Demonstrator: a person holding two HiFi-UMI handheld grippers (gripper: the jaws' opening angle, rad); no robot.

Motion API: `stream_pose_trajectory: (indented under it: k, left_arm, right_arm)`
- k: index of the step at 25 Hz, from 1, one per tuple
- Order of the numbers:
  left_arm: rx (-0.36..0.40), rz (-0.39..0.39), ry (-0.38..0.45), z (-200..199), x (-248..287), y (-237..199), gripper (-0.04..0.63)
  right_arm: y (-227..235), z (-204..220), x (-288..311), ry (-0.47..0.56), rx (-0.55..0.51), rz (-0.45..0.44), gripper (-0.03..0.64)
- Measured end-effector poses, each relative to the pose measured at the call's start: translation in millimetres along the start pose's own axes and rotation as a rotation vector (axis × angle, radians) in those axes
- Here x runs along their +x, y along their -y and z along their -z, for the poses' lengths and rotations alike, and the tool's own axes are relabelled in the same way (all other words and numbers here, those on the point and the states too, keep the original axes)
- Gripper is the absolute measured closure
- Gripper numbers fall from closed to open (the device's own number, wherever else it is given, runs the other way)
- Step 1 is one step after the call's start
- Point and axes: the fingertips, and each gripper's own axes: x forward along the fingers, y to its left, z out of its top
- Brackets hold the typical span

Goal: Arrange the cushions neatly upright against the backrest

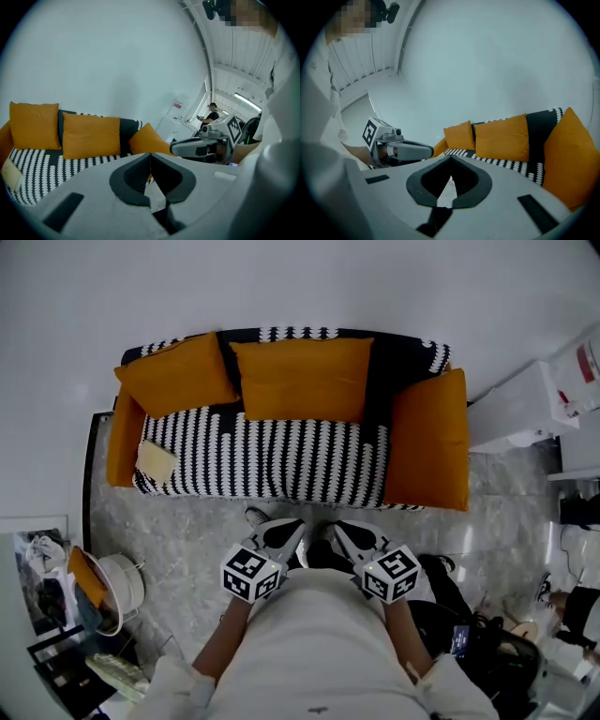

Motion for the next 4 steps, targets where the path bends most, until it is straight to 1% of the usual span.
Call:
stream_pose_trajectory:
  k: [4]
  left_arm:
    - [0.002, 0.002, 0.007, -4.6, 4.1, 1.9, 0.583]
  right_arm:
    - [3.7, -2.1, -1.2, -0.009, -0.017, -0.004, 0.609]
